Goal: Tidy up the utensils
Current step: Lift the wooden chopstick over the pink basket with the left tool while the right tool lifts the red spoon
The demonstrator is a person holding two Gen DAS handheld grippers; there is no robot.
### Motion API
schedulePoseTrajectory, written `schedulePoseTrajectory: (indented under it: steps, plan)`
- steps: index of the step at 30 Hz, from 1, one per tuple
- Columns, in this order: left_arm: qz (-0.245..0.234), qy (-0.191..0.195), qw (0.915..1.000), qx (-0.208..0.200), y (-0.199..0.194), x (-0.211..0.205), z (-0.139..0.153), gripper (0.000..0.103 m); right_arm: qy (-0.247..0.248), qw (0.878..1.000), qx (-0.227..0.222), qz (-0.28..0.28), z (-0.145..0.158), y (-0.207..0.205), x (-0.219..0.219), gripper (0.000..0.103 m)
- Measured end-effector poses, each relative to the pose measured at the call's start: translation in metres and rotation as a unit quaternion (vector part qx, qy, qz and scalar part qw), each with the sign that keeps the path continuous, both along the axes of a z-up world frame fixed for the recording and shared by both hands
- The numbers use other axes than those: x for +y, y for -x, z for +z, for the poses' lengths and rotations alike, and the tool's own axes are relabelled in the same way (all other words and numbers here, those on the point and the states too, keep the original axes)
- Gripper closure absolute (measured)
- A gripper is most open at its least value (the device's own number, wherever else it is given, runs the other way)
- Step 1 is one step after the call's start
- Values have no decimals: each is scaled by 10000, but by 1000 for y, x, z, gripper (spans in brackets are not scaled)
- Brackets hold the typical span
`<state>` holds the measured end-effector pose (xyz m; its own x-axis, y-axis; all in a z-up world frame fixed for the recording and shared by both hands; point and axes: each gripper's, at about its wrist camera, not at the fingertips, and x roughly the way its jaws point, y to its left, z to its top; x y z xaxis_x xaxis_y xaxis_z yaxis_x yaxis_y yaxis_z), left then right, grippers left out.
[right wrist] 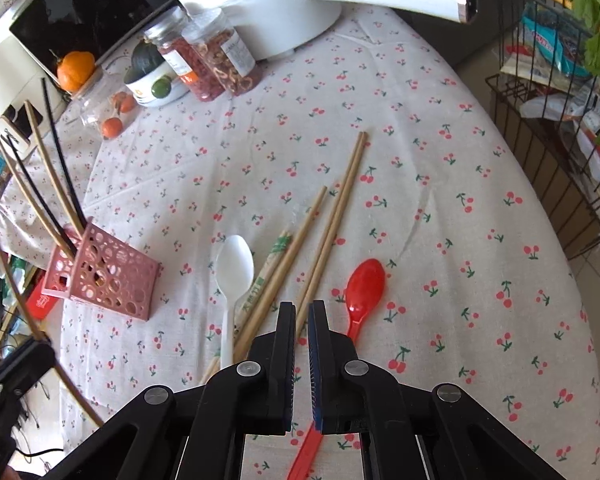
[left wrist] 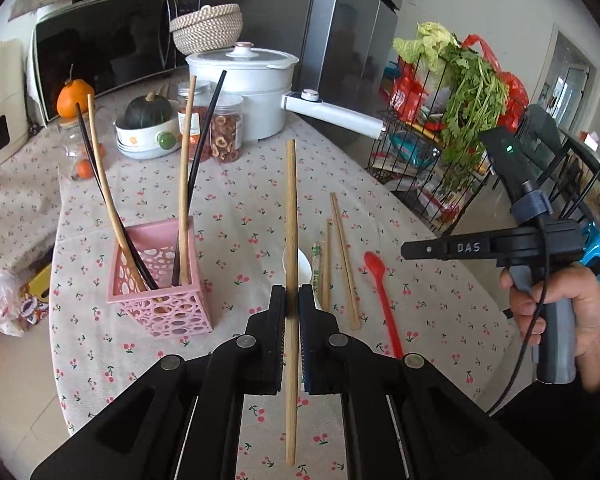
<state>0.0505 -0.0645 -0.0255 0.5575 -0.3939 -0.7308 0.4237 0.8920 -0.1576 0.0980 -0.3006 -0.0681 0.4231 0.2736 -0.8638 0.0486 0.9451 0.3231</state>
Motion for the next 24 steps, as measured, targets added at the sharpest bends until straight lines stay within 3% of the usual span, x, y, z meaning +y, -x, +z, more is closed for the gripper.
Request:
schedulePoseTrajectory:
  steps: [2,4,6,13,15,17,19,24]
  plan:
    - [-11,85,10000,-1,0,6,2,97,252,9993,275,-69,-15,-7,-1,84]
    - [-16,153,9999,58,0,10,1,97,406,9978,499,-128,-30,-15,-4,63]
    - [5,199,9998,99,-1,15,0,97,481,9963,690,-164,-43,-23,-5,59]
    - [71,228,9996,161,-4,28,-4,97,851,9900,1126,-34,-74,-48,7,59]
    - [90,230,9996,168,-4,30,-5,97,1101,9886,1026,40,-73,-51,14,59]
    - [107,228,9996,157,-4,32,-5,97,1279,9871,962,24,-74,-52,18,70]
    - [135,236,9996,123,-3,34,-4,97,1467,9849,918,54,-74,-50,22,73]
    - [265,324,9990,-160,5,46,12,97,1126,9904,804,-53,-68,-44,19,74]
